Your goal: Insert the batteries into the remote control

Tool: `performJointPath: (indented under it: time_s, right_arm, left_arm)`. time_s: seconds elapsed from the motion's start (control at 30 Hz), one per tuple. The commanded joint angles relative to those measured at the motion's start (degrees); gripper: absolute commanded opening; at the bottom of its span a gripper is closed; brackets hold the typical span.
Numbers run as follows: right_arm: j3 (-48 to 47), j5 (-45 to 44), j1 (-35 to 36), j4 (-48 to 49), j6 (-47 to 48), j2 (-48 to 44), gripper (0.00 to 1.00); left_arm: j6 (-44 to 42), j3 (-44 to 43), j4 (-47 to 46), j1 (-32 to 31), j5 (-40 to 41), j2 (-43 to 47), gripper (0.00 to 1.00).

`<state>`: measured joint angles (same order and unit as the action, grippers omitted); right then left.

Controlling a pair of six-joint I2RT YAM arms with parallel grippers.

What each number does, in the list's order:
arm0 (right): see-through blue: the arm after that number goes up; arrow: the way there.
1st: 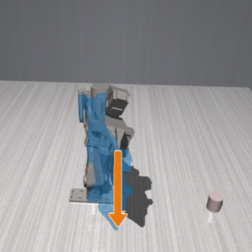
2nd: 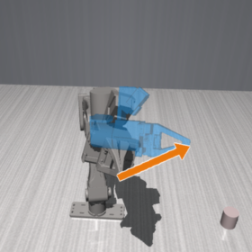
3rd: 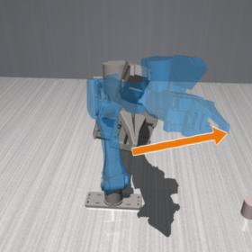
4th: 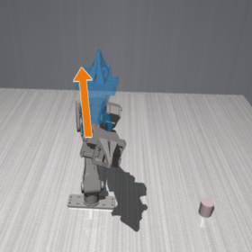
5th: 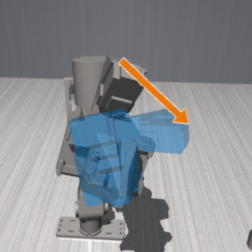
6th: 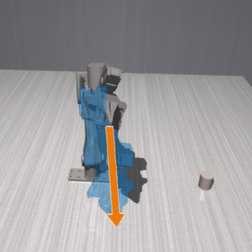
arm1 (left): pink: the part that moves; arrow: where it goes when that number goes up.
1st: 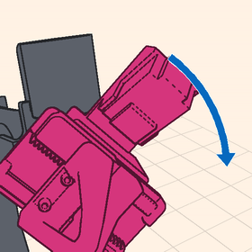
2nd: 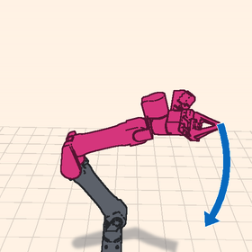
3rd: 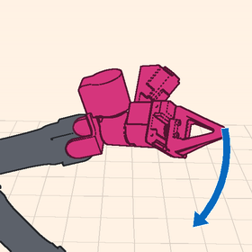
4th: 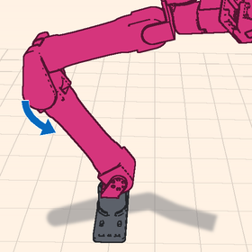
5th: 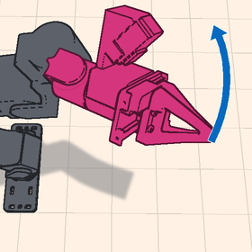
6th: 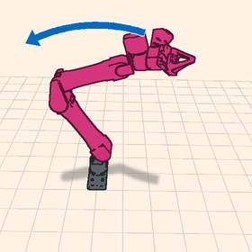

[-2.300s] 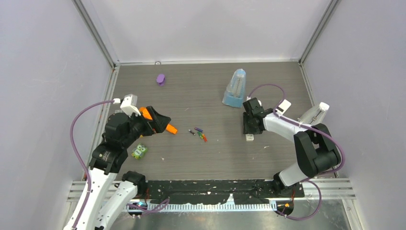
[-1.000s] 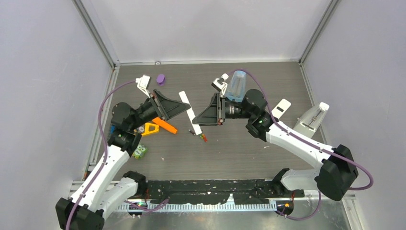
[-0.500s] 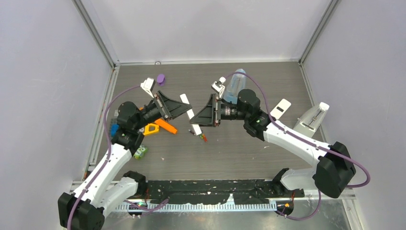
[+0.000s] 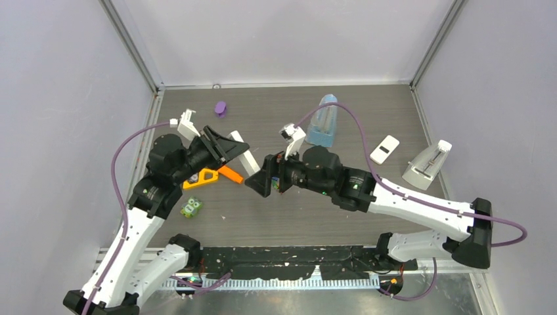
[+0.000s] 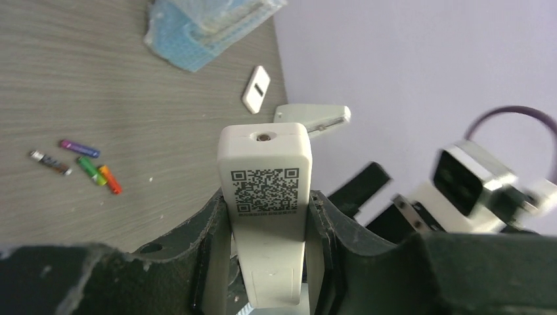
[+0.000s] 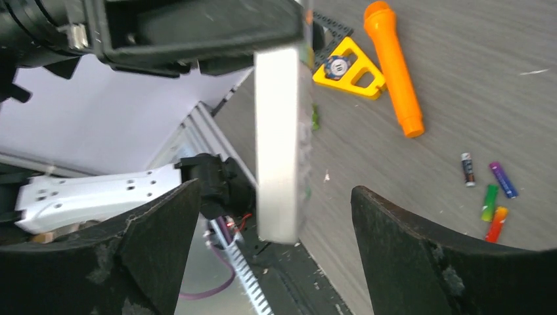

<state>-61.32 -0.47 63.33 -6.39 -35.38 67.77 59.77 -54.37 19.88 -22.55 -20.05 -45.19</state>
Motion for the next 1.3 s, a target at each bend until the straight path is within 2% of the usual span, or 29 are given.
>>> performJointPath:
  time_s: [0.0,0.13,0.23,0.4,0.47,0.53,0.63,0.67,0.73,0.8,0.9,1.07,1.27]
  right_arm:
    - [-8.6,-16.4,5.3,-6.4,8.0,5.7,0.86]
    - [-12.8,-19.3,7.3,-9.2,8.0,11.3,0.65]
    - [-13.6,-19.5,7.6,-9.3,6.9,12.7,0.55]
    - [-13.9,-18.5,7.7,-8.5,5.8,13.2,0.28]
    - [-14.3,-17.3,7.7,-8.5,5.3,12.9,0.17]
    - [-14.4,-15.7,7.6,-8.5,5.0,12.2,0.10]
    - [-14.2,-10.7,6.9,-8.4,4.8,10.7,0.06]
    - [-14.1,-8.8,6.4,-8.2,4.5,9.7,0.05]
    - [-13.3,-0.3,4.3,-7.0,3.6,8.0,0.05]
    - [-11.7,9.3,1.8,-4.7,2.4,5.8,0.05]
    - [-8.2,20.9,-1.6,-0.2,0.0,2.1,0.05]
    - [-5.4,31.6,-4.9,9.2,-7.2,-0.3,0.06]
    - [-5.0,37.4,-5.1,14.7,-12.6,0.3,0.08]
  left_arm:
    - [-1.2,-3.4,8.3,-0.3,3.2,-1.0,0.00]
    - [-0.8,-4.6,10.9,-0.3,3.2,-0.7,0.00]
    - [-0.6,-4.9,11.7,-0.3,3.1,0.1,0.00]
    - [-1.0,-4.9,11.9,-0.3,1.9,0.5,0.03]
    - [-1.4,-4.8,11.8,-0.3,1.3,0.5,0.16]
    - [-2.0,-4.7,11.1,-0.4,0.6,0.8,0.36]
    - [-4.5,-3.6,7.1,-0.3,-1.7,2.0,0.66]
    - [-5.6,-3.1,5.2,-0.2,-2.7,2.7,0.72]
    - [-8.2,-2.3,1.5,-0.2,-5.6,4.0,0.83]
    - [-10.5,-2.0,-0.6,-0.2,-8.1,5.3,0.89]
    - [-11.5,-1.0,-3.6,-0.3,-11.3,6.7,0.93]
    - [-8.7,1.2,-11.0,-0.2,-16.1,7.6,0.93]
    - [1.2,5.3,-29.4,-0.2,-21.2,7.0,0.90]
